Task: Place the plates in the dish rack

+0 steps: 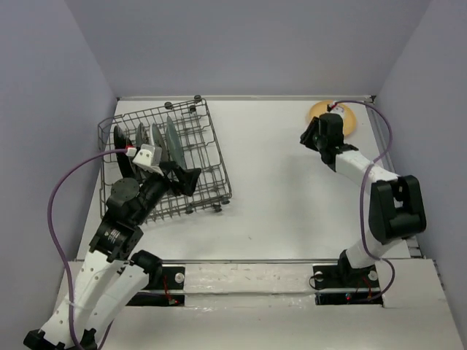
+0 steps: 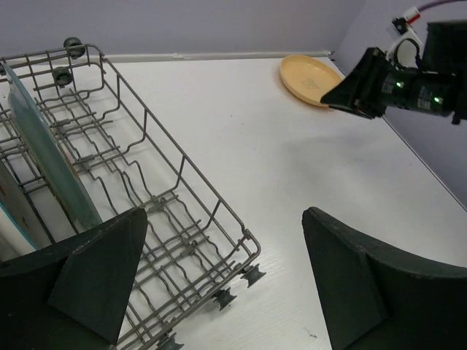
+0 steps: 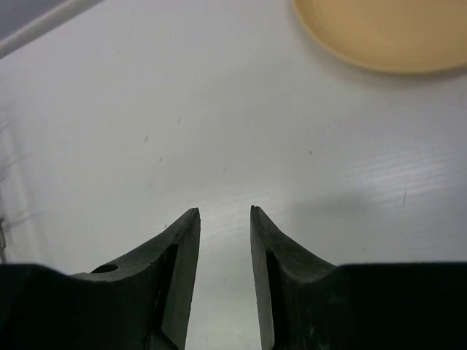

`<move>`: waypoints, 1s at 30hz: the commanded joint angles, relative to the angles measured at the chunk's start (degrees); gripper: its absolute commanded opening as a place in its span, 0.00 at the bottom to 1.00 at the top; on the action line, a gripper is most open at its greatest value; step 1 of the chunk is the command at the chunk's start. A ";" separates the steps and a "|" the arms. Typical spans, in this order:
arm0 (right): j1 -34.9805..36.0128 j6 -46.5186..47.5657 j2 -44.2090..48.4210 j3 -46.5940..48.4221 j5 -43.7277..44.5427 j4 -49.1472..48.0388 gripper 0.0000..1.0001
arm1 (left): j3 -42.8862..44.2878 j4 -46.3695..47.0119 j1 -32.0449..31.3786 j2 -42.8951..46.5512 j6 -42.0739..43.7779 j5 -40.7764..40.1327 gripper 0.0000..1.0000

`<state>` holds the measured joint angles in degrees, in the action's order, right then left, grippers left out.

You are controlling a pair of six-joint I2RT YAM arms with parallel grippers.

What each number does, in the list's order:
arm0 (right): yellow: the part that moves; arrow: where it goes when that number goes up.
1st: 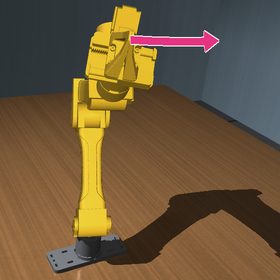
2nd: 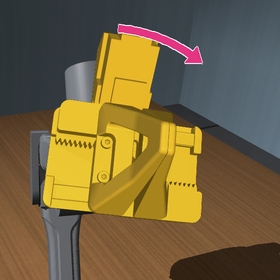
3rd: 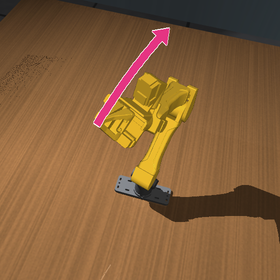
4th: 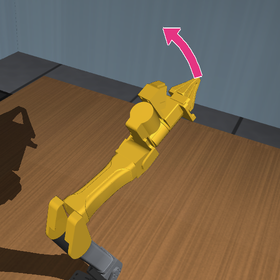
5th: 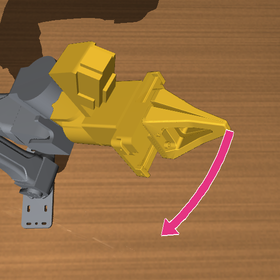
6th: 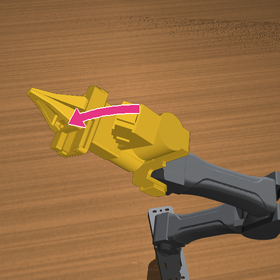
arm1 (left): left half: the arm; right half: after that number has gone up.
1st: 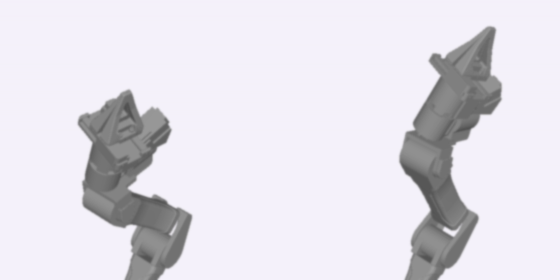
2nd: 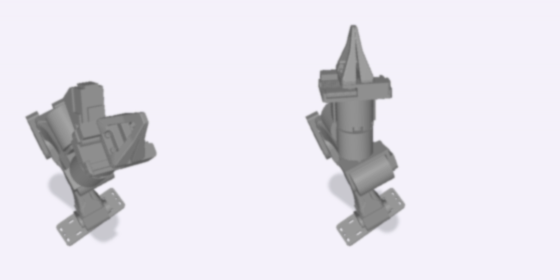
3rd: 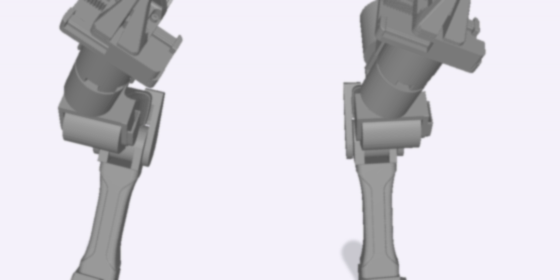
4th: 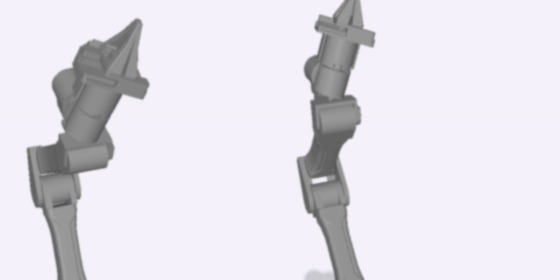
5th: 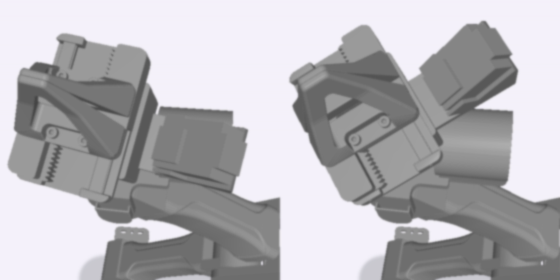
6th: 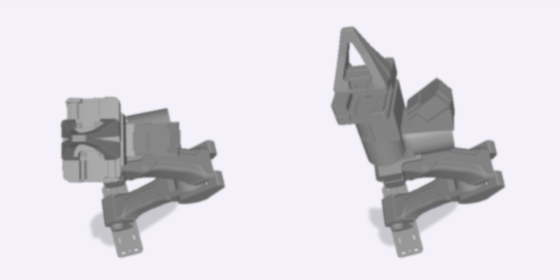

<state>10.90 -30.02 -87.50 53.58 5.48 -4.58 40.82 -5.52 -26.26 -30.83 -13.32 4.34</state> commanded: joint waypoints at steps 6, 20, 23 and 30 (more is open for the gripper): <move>-3.16 20.16 -25.86 32.53 17.38 15.21 0.54 | 0.32 0.95 -0.28 3.84 1.63 2.61 0.99; -5.97 41.80 -45.21 54.35 8.51 25.41 0.65 | 0.14 0.68 -0.28 3.85 1.46 3.75 0.99; -5.97 38.64 -45.56 54.52 2.98 27.16 0.43 | 0.14 0.68 -0.28 3.85 1.46 3.13 0.99; -4.57 31.88 -41.27 51.28 -7.12 27.52 0.07 | 0.05 0.60 -0.19 3.32 1.37 2.17 0.99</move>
<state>4.93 7.68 -132.46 106.04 8.43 19.68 40.71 -6.48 -26.26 -26.92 -12.62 7.01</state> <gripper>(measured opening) 0.105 0.987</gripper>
